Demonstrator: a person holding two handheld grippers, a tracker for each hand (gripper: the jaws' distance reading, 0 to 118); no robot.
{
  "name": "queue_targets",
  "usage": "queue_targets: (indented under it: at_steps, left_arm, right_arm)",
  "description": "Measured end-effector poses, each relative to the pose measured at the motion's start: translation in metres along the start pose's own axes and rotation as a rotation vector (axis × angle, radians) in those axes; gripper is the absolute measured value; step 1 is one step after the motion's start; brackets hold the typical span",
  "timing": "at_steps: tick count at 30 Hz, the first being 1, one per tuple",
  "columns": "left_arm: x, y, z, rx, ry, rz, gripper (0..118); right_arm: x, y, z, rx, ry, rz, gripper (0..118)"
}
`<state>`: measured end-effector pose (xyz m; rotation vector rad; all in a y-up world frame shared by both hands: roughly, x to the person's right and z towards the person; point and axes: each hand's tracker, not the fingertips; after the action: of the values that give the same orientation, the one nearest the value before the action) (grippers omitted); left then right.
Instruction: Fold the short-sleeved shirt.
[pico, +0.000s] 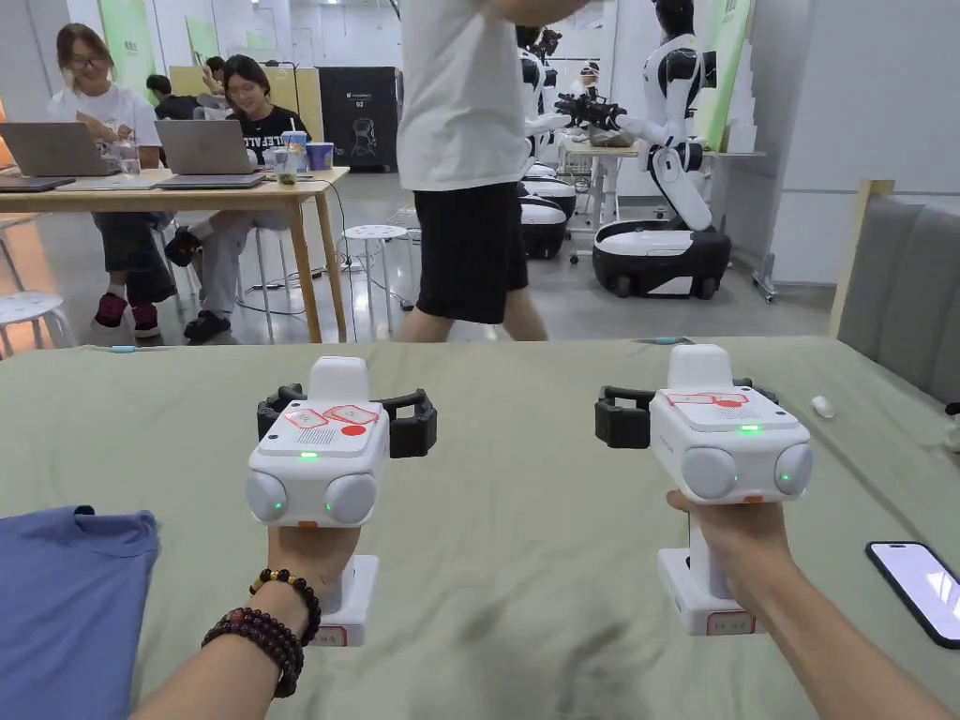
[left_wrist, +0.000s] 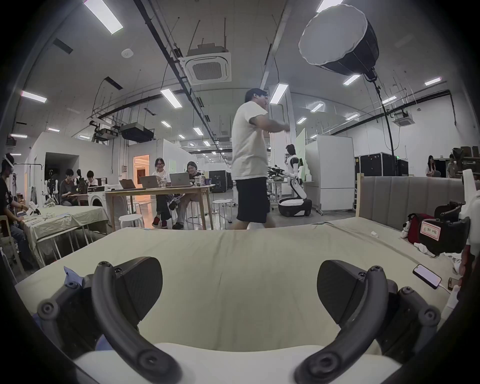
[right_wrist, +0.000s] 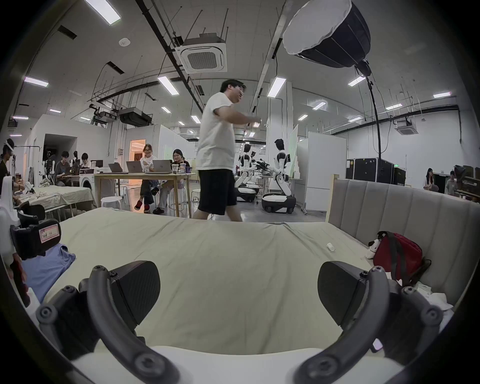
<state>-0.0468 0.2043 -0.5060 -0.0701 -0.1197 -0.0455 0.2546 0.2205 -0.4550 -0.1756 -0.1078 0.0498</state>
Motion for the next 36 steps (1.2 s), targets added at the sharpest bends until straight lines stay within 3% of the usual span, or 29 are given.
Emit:
queue_targets:
  at_steps: [36]
  left_arm:
    - [0.0059,0.0019,0.0049,0.012,-0.035,0.004,118]
  right_arm:
    - [0.0065,-0.0046,-0.0051,-0.004,0.015,-0.049,118]
